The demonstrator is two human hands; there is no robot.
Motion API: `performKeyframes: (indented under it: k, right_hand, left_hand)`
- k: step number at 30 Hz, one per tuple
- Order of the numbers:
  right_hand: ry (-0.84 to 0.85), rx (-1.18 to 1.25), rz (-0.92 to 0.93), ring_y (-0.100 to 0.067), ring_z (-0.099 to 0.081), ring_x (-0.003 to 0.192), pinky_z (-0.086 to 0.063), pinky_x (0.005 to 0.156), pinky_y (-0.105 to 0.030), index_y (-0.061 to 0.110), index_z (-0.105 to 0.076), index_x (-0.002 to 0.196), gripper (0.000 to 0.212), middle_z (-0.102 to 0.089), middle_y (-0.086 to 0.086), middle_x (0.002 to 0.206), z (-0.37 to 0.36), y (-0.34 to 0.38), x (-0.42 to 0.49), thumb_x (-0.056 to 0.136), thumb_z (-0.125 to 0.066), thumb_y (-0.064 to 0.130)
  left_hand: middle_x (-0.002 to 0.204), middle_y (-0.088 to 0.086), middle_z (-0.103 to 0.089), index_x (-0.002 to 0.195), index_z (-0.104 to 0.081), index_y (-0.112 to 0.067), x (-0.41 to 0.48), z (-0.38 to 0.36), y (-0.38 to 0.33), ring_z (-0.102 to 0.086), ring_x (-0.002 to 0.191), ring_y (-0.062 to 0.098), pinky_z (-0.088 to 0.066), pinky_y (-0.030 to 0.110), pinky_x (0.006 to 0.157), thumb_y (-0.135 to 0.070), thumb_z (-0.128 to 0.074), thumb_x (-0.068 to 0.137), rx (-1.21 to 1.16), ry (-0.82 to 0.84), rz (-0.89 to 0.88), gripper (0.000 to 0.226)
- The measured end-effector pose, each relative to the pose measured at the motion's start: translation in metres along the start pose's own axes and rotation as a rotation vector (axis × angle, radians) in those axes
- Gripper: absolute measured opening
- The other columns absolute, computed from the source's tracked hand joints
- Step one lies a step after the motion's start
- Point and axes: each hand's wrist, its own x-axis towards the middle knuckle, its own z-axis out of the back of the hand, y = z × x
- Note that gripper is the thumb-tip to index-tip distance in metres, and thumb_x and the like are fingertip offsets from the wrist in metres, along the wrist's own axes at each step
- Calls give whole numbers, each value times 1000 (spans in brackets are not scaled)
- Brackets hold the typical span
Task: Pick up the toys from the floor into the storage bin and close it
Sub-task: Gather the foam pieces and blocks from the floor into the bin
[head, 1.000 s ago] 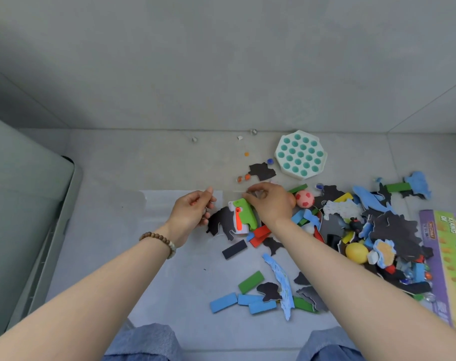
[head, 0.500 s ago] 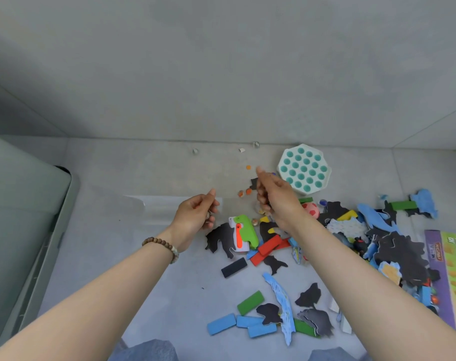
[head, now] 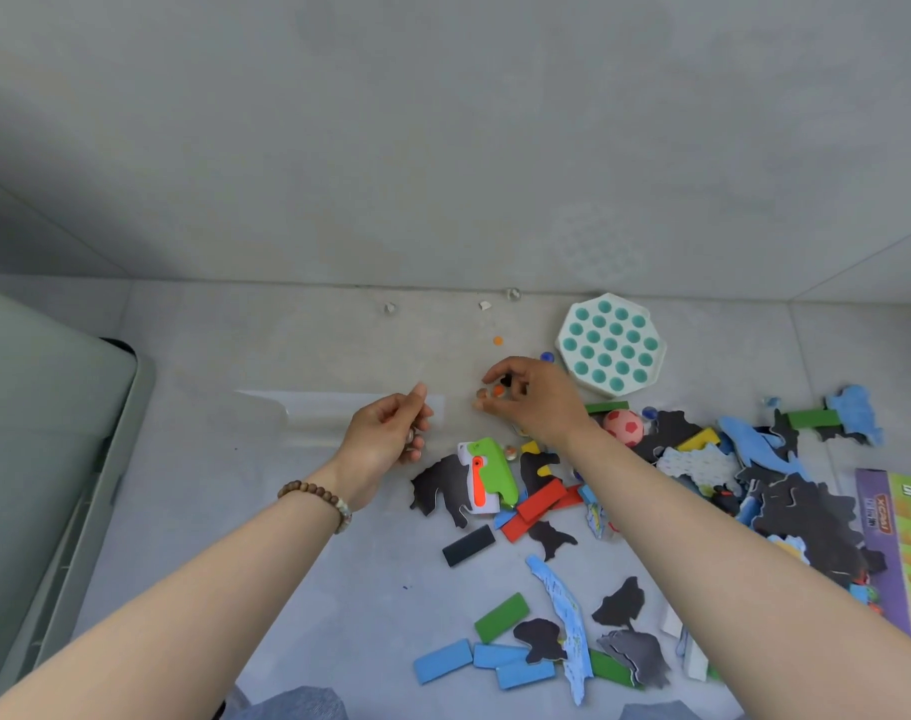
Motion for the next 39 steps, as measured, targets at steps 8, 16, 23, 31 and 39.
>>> performKeyframes:
  k: [8, 16, 23, 31, 39]
  right_hand:
    - [12, -116, 19, -7, -45, 58, -41, 61, -26, 22, -64, 81, 19, -47, 8, 60, -5, -1, 9, 72, -78, 29]
    - [-7, -30, -8, -8, -50, 60, -47, 64, -26, 19, -64, 79, 19, -60, -1, 69, -5, -7, 9, 72, -80, 27]
    - [-41, 303, -130, -2, -45, 55, -38, 54, -6, 8, -66, 83, 14, -53, 3, 64, 7, 15, -4, 77, -76, 17]
    - [63, 222, 138, 1, -36, 43, -29, 47, -9, 12, -66, 80, 14, -41, 10, 51, 58, 197, -70, 76, -77, 20]
    - [235, 232, 417, -1, -31, 39, -26, 43, -9, 18, -62, 70, 16, -37, 8, 50, -34, 414, -126, 75, -77, 19]
  left_hand:
    - [66, 0, -50, 74, -57, -12, 5, 7, -3, -43, 53, 10, -43, 16, 46, -37, -54, 93, 12, -9, -4, 32]
    - [67, -1, -51, 73, -58, -12, 9, 15, 0, -44, 53, 10, -44, 17, 47, -39, -55, 92, 11, -18, 3, 32]
    - [64, -1, -49, 74, -57, -11, 3, 13, -10, -42, 49, 9, -41, 16, 45, -36, -54, 93, -4, -36, -21, 32]
    - [60, -2, -45, 71, -54, -14, -106, 71, -121, -35, 38, 3, -26, 13, 36, -34, -52, 95, -63, -79, -203, 31]
    - [51, -6, -42, 66, -50, -13, -251, 245, -184, -28, 33, 4, -20, 12, 34, -37, -47, 97, -84, -333, -422, 38]
